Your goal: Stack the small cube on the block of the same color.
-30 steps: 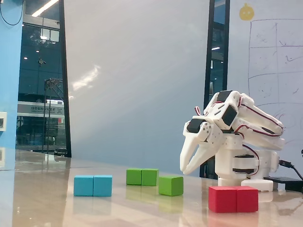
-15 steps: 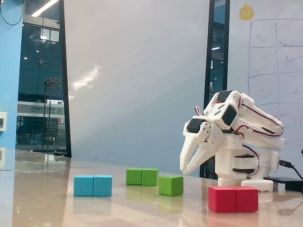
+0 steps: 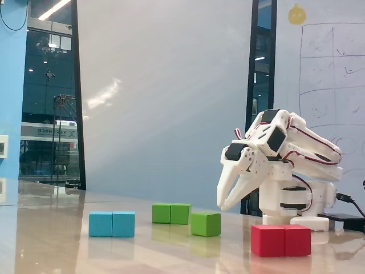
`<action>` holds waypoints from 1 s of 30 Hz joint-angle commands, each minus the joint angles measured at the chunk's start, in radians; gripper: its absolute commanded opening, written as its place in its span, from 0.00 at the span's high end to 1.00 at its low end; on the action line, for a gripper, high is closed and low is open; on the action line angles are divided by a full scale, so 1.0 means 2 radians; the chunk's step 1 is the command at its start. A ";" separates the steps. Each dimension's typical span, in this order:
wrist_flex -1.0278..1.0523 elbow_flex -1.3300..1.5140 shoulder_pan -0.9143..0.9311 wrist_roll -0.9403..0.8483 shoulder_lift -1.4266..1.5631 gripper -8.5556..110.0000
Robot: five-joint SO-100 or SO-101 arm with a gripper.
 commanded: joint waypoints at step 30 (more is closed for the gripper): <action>0.005 -0.351 0.002 -0.008 -0.367 0.93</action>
